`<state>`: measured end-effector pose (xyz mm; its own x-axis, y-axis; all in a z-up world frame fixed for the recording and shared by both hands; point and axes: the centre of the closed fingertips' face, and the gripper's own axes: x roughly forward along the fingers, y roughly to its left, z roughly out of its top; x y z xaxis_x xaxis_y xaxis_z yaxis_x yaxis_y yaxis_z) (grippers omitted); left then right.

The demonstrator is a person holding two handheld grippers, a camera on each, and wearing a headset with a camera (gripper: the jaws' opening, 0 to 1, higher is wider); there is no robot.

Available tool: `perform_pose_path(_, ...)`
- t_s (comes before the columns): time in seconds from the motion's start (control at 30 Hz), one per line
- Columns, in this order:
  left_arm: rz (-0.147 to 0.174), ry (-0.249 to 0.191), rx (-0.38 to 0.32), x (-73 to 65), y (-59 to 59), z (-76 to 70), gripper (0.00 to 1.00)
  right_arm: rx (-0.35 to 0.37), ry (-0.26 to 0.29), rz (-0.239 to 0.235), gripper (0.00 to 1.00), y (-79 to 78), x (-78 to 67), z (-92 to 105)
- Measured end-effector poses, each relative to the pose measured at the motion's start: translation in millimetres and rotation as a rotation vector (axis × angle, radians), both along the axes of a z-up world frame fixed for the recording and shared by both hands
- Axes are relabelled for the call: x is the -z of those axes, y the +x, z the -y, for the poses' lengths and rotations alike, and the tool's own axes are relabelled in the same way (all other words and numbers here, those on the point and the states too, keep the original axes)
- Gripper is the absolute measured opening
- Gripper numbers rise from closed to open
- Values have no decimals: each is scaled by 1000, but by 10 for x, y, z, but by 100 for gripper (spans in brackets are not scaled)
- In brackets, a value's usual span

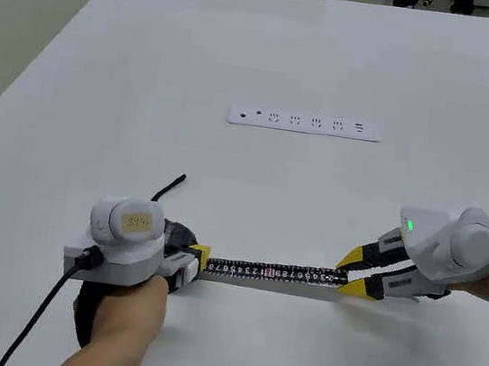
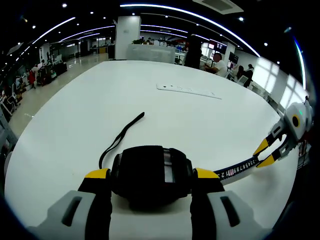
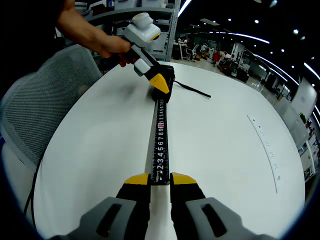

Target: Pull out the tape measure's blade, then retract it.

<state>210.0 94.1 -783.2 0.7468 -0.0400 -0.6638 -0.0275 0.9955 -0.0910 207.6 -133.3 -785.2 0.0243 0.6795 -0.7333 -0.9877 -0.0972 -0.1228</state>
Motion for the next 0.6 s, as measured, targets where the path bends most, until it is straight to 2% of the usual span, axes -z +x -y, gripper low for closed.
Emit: perform_pose_path(0.6,-3,-9,-4,-10,-29,-1,59,-9,3,2,14,-6,-16,-76)
